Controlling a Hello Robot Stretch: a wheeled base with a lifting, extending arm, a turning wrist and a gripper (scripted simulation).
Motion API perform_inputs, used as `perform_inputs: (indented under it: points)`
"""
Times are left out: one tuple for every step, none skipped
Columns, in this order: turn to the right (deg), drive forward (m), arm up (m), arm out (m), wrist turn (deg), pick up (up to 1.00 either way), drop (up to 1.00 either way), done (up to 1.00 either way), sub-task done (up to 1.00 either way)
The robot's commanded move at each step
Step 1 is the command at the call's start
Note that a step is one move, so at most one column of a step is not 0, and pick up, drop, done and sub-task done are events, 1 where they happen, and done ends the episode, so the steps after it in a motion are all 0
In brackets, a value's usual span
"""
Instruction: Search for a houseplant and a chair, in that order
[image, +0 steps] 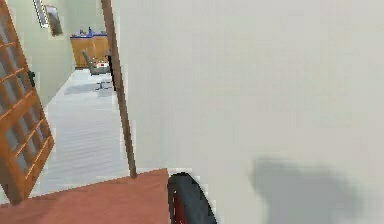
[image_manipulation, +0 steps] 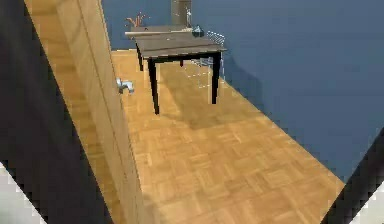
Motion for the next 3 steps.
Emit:
perform_inputs:
  points:
    - [-30.0, 0.0, 0.0, 0.0, 0.0, 0.0, 0.0, 0.0, 0.0]
    - [0.0, 1.0, 0.0, 0.0, 0.0, 0.0, 0.0, 0.0, 0.0]
    - [0.0, 0.5, 0.0, 0.0, 0.0, 0.0, 0.0, 0.0, 0.0]
